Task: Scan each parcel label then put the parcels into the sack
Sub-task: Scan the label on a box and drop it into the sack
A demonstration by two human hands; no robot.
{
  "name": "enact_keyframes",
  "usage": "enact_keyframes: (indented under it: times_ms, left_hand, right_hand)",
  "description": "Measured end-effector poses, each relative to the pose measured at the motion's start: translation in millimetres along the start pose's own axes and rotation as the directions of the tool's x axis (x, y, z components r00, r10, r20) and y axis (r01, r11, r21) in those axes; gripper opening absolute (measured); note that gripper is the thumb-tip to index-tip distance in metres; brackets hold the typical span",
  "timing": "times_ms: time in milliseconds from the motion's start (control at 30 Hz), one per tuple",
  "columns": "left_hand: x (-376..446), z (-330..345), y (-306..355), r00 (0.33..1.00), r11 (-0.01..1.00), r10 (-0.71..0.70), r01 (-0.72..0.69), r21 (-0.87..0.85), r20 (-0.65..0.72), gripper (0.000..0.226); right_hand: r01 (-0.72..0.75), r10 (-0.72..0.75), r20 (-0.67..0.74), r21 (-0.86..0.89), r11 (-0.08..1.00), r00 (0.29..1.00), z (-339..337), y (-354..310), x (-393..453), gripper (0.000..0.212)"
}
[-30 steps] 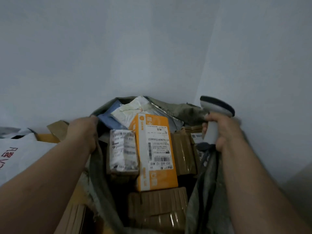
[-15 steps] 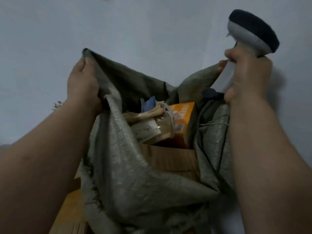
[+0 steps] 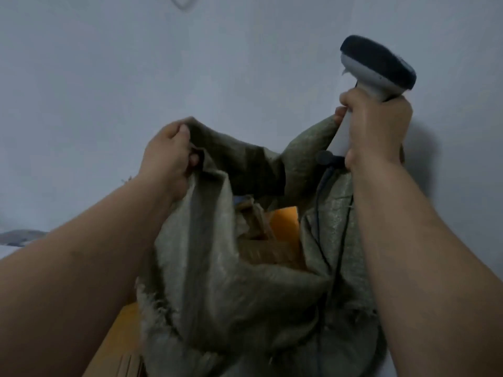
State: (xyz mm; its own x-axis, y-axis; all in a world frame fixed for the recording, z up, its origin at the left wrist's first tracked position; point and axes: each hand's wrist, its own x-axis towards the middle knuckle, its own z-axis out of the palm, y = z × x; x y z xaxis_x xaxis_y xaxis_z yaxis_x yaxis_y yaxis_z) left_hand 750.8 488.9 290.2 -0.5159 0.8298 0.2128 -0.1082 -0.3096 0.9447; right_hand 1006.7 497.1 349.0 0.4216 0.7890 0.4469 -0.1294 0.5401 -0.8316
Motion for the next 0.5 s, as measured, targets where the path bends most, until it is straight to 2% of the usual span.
enact_keyframes:
  times_ms: [67, 167, 233, 300, 367, 433, 500]
  left_hand:
    - [1, 20, 35, 0.989, 0.989, 0.142, -0.14, -0.051, 0.032, 0.027]
    - [3, 31, 69, 0.931, 0.93, 0.364, -0.36, -0.069, 0.042, 0.027]
    - [4, 29, 68, 0.908, 0.911, 0.412, -0.413, -0.009, 0.069, 0.027]
    - [3, 21, 41, 0.945, 0.948, 0.305, -0.313, 0.052, 0.118, 0.028]
    - [-3, 6, -1, 0.984, 0.989, 0.094, -0.109, 0.099, 0.15, 0.03]
    - [-14, -11, -41, 0.989, 0.981, -0.133, 0.121, 0.152, 0.071, 0.03]
    - [-25, -31, -69, 0.961, 0.943, -0.262, 0.274, 0.19, -0.09, 0.025]
  right_hand:
    - [0.138, -0.138, -0.023, -0.002, 0.99, 0.99, 10, -17, 3, 0.017]
    - [0.312, -0.313, -0.08, -0.019, 0.95, 0.946, 12, -36, 12, 0.023]
    - [0.337, -0.342, -0.093, -0.061, 0.939, 0.935, 6, -34, 16, 0.022]
    - [0.256, -0.265, -0.065, -0.127, 0.958, 0.962, -3, -17, 13, 0.018]
    - [0.114, -0.118, -0.009, -0.191, 0.975, 0.993, -14, 11, 5, 0.014]
    - [-0.052, 0.065, 0.032, -0.304, 0.951, 0.997, -26, 41, -8, 0.011]
    - [-0.184, 0.217, 0.059, -0.35, 0.919, 0.974, -39, 66, -20, 0.015]
